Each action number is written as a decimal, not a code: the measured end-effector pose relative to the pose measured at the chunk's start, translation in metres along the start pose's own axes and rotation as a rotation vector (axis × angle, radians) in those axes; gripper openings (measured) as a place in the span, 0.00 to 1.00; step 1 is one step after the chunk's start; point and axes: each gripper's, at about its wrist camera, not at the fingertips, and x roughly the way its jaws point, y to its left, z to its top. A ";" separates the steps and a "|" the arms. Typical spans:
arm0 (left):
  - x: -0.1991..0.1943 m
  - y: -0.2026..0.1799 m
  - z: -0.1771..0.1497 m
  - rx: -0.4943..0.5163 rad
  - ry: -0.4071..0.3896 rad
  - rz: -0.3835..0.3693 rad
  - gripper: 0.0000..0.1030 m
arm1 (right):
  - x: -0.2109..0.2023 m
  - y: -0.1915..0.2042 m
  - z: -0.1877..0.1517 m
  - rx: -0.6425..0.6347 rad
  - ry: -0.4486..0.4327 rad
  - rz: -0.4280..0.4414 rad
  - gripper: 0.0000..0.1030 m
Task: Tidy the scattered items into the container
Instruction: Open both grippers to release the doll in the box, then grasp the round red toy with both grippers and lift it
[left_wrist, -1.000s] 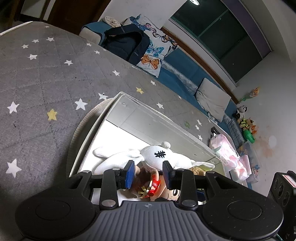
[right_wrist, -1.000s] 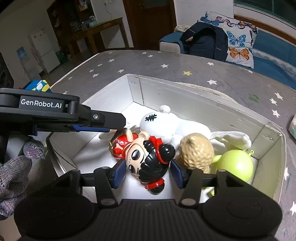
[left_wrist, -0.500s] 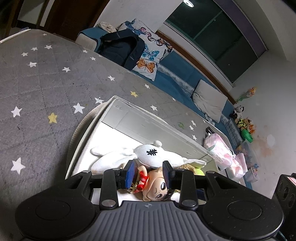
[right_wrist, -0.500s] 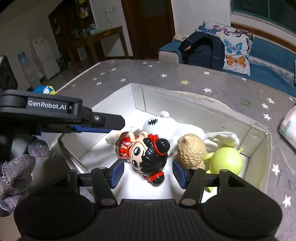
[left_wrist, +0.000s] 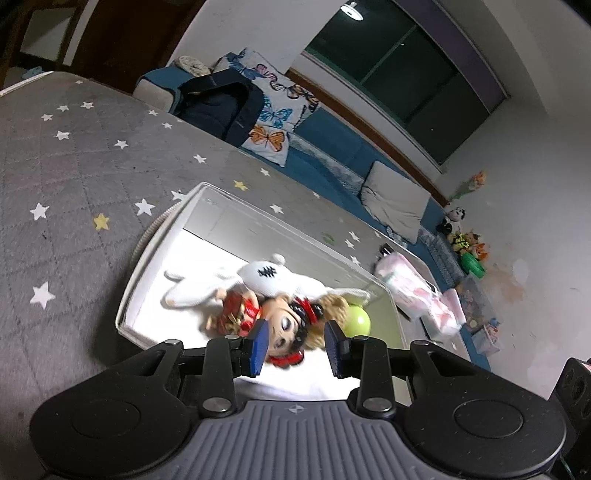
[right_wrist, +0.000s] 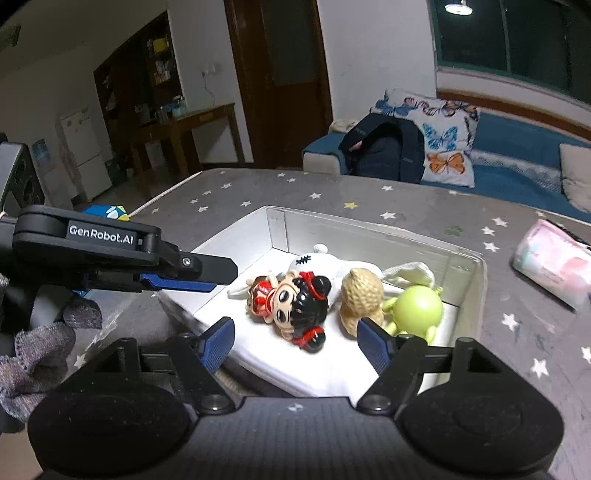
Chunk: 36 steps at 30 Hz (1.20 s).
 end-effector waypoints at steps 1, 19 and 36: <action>-0.003 -0.002 -0.003 0.009 -0.002 0.001 0.34 | -0.005 0.001 -0.004 -0.001 -0.007 -0.006 0.73; 0.001 -0.033 -0.066 0.071 0.127 -0.101 0.34 | -0.044 -0.002 -0.080 0.037 -0.002 -0.090 0.74; 0.033 -0.046 -0.091 0.054 0.262 -0.158 0.34 | -0.032 -0.005 -0.106 0.081 0.051 -0.070 0.58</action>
